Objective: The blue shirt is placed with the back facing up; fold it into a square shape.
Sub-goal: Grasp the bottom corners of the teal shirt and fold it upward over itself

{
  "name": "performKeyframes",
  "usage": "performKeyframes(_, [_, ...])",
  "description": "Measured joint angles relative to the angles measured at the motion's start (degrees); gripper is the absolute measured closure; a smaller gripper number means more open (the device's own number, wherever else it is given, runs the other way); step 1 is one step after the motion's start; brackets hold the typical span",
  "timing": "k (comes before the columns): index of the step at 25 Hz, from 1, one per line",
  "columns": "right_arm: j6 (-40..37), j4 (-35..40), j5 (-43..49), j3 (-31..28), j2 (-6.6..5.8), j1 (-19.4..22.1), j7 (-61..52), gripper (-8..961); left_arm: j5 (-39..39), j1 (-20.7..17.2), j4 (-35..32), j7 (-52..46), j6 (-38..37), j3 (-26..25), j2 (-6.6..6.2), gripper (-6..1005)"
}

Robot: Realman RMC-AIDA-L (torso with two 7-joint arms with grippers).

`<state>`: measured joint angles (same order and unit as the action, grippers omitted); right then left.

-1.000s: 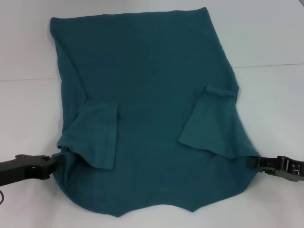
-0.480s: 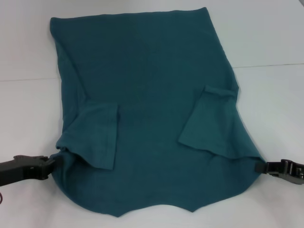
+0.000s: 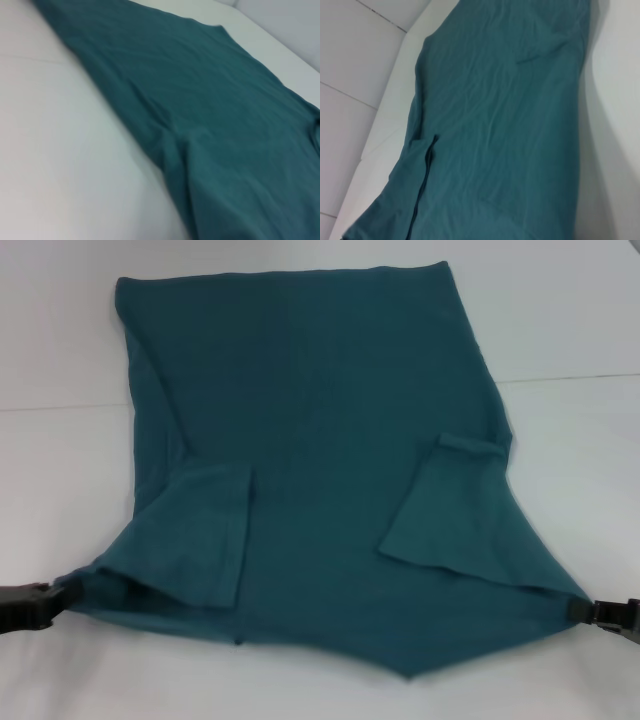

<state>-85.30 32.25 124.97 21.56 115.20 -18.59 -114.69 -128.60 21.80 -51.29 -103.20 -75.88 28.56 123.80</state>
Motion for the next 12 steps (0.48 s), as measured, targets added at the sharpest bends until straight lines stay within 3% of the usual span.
performKeyframes(12, [-1.9,-0.3,0.0,-4.0,-0.04,3.1,3.5,914,0.0,-3.7,0.2,0.5,-2.4,-5.2,0.13,968])
